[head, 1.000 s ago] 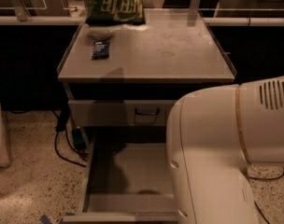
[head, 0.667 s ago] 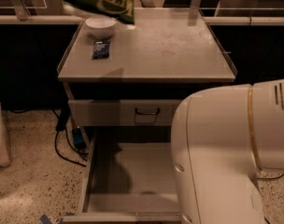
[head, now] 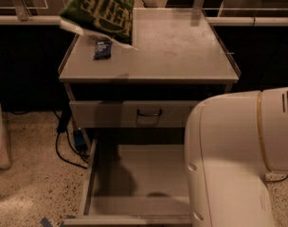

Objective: Place green jalapeno chip bag into middle drawer

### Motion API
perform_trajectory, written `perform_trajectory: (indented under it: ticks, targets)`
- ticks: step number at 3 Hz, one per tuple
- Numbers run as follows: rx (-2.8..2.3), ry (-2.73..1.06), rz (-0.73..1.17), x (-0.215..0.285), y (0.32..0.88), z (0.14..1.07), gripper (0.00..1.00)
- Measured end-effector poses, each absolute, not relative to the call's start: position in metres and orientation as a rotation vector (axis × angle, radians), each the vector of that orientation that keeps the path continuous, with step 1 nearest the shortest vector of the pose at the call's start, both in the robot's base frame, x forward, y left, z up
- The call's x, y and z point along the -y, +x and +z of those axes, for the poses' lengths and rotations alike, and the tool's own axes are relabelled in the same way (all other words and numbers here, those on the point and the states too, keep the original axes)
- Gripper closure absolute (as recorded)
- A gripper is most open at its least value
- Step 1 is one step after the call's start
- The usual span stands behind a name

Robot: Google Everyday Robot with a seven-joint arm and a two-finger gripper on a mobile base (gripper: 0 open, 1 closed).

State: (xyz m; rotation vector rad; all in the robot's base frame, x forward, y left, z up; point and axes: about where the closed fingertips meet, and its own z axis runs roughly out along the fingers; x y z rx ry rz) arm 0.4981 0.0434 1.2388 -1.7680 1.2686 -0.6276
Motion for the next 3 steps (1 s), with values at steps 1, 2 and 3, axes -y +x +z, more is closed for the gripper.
perform_trajectory:
  ticks: [1,2,3]
  targets:
    - [-1.462,-1.776,-0.462,-0.011,0.498,1.143,1.0]
    - [-1.524,-1.793,-0.393,-0.004,0.48,1.099,1.0]
    - [-1.574,-1.812,-0.318,-0.003,0.448,1.068,1.0]
